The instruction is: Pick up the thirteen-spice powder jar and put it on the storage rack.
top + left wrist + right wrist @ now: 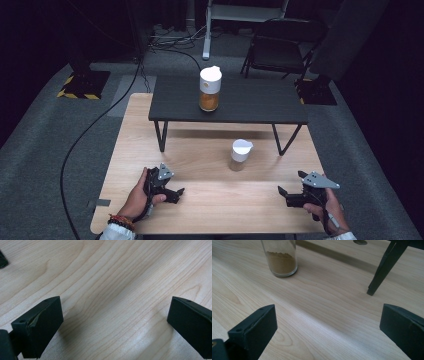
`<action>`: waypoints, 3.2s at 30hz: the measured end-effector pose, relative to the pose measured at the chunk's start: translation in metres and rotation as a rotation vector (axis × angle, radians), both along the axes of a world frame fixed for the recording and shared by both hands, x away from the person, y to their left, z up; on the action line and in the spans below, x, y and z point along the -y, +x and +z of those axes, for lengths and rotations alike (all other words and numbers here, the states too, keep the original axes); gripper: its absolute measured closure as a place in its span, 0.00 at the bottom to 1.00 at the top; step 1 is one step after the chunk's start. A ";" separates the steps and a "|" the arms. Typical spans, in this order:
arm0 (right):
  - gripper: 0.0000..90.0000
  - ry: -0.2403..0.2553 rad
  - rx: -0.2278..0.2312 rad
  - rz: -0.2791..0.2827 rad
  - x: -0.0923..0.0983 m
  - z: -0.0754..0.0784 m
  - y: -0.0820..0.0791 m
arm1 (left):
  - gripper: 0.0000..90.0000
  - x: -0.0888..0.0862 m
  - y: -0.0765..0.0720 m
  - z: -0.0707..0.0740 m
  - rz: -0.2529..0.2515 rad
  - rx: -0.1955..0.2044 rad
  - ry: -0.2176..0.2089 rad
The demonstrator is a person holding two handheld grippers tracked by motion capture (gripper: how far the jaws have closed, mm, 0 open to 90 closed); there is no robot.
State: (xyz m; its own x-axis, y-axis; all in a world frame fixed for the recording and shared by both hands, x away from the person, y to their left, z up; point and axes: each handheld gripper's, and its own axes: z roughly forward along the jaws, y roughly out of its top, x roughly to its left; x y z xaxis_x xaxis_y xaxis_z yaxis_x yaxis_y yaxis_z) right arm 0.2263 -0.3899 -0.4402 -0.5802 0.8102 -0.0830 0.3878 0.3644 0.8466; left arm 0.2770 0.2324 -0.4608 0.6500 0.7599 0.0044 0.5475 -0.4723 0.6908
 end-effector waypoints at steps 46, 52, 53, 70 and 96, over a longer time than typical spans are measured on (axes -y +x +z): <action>0.01 0.001 -0.028 0.121 -0.073 0.004 0.070 | 0.00 0.000 0.000 0.000 0.002 -0.001 0.000; 0.01 0.011 -0.040 0.132 -0.082 0.003 0.078 | 0.00 0.000 0.000 0.000 0.002 -0.001 0.000; 0.01 0.013 -0.043 0.134 -0.083 0.002 0.080 | 0.00 0.000 0.000 0.000 0.003 -0.001 -0.001; 0.02 0.027 -0.061 0.149 -0.105 -0.004 0.093 | 0.00 0.000 0.000 0.000 0.004 -0.001 -0.002; 0.03 0.098 -0.071 0.102 -0.129 -0.016 0.111 | 0.00 0.000 0.000 0.000 -0.001 0.000 0.000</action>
